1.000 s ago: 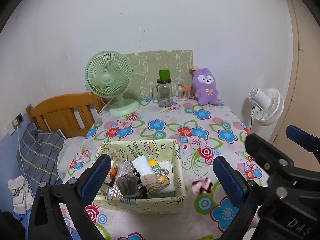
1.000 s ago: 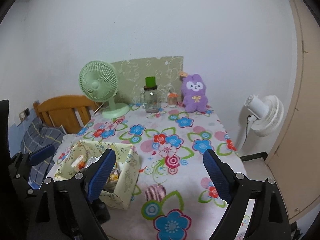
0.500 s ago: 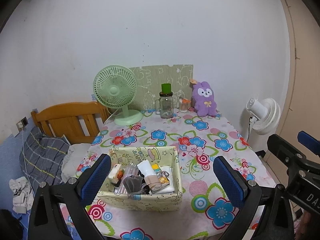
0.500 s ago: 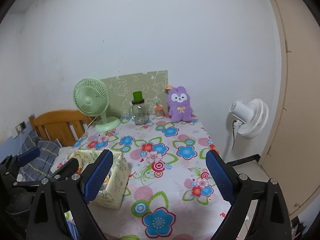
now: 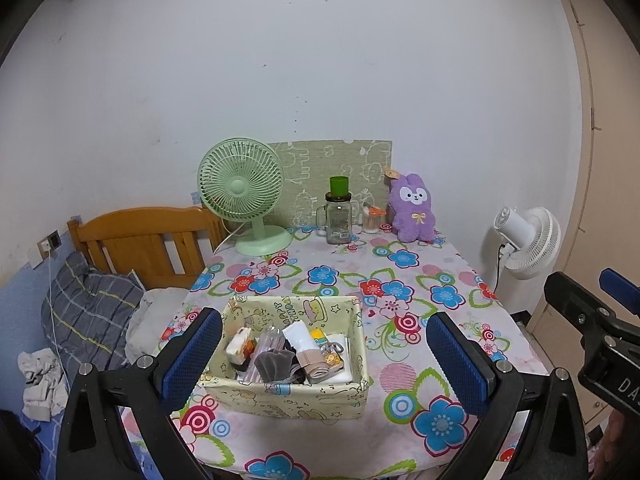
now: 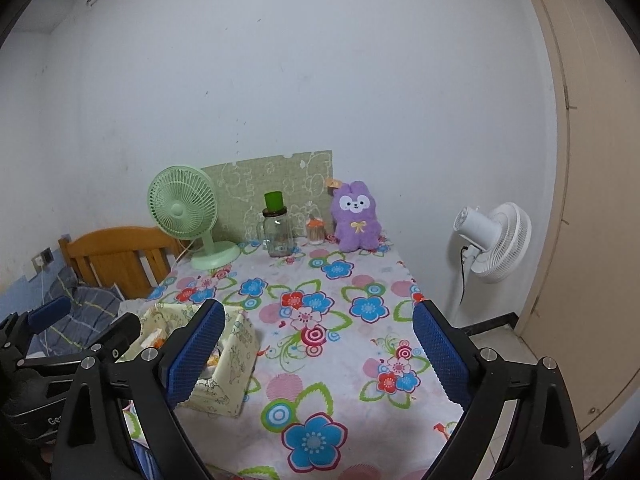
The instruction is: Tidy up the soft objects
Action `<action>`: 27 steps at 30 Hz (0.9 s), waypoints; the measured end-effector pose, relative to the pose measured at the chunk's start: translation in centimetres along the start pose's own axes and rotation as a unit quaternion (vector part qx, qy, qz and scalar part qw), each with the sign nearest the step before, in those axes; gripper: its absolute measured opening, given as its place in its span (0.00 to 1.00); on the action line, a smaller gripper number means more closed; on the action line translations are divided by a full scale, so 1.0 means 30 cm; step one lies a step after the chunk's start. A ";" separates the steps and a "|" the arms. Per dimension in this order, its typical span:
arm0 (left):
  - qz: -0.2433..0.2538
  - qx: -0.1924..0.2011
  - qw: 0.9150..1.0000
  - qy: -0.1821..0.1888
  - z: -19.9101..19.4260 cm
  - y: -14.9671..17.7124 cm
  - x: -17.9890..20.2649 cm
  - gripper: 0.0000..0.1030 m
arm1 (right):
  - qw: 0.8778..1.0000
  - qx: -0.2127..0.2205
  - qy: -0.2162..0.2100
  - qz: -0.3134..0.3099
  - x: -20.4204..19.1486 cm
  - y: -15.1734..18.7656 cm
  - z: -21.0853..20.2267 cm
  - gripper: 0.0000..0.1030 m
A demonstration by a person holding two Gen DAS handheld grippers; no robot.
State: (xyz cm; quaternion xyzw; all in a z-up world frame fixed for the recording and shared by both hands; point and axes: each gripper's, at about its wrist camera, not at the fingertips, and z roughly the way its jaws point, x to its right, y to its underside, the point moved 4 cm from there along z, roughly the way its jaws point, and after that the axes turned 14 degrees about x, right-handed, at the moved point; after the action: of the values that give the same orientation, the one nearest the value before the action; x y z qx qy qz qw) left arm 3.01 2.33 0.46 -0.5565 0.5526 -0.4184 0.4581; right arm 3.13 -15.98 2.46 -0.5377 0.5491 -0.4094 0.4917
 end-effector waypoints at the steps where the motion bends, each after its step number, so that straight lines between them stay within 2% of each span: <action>1: 0.001 0.001 1.000 0.003 -0.001 -0.001 0.000 1.00 | 1.000 0.000 0.000 0.000 0.000 0.000 0.000 0.94; 11: -0.020 0.006 1.000 0.000 -0.007 -0.012 -0.019 1.00 | 1.000 -0.001 -0.003 -0.009 -0.010 -0.006 0.008 0.94; 27: -0.024 0.010 1.000 -0.009 -0.003 -0.014 -0.037 1.00 | 1.000 0.000 -0.010 -0.015 -0.041 -0.015 0.019 0.94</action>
State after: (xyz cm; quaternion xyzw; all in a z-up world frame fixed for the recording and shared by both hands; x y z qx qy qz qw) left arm 2.97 3.43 0.94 -0.5690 0.5308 -0.4295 0.4583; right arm 3.71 -14.74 2.93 -0.5498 0.5357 -0.4115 0.4914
